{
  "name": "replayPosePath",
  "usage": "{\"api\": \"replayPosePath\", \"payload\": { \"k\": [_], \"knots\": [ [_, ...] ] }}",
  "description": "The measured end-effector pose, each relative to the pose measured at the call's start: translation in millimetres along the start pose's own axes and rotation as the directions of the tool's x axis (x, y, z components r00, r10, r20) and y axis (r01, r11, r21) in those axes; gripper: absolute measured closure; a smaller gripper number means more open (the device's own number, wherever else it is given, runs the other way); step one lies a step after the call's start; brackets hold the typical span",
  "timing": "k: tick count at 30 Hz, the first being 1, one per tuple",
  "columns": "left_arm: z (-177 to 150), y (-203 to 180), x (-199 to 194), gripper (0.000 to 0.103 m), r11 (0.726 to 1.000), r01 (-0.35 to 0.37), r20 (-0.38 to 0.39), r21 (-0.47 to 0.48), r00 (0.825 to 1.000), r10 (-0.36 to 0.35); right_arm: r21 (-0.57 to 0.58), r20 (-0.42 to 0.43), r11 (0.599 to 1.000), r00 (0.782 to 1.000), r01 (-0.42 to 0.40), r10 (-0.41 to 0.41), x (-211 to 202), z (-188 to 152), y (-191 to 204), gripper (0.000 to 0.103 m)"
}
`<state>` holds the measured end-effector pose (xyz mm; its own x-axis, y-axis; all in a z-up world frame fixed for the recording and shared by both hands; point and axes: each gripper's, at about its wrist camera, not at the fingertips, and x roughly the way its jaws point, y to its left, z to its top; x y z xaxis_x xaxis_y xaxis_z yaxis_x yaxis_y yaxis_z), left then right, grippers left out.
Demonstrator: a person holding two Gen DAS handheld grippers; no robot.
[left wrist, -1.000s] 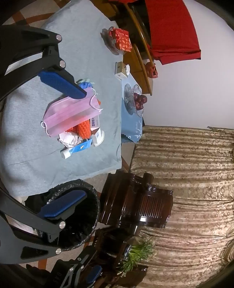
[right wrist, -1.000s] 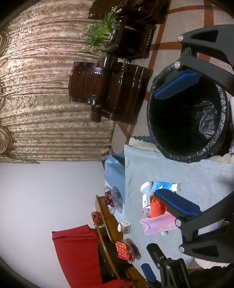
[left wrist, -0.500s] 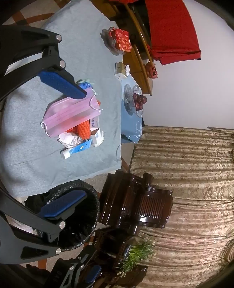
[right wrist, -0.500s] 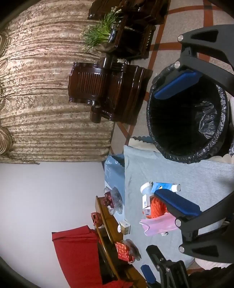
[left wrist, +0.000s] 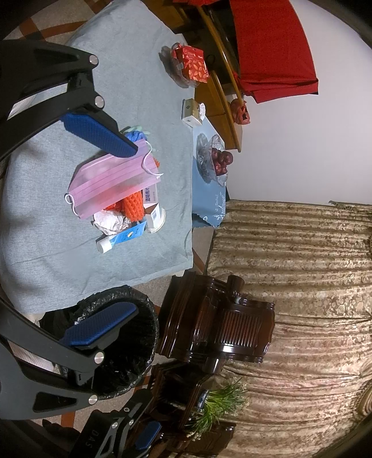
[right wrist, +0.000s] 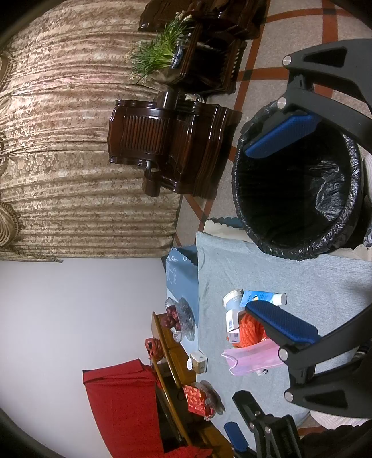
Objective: Collect trash
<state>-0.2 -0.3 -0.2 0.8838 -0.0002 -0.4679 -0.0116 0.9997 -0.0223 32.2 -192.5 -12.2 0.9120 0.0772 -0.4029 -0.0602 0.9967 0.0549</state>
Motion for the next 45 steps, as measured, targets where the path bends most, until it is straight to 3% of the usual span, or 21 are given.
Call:
{"api": "replayPosePath", "payload": {
  "k": [45],
  "knots": [
    [3.3, 4.8, -0.2, 0.005, 1.0, -0.002, -0.002, 0.0, 1.0, 0.002, 0.005, -0.004, 1.0, 1.0, -0.002, 0.002, 1.6, -0.2, -0.2, 0.006]
  ]
}}
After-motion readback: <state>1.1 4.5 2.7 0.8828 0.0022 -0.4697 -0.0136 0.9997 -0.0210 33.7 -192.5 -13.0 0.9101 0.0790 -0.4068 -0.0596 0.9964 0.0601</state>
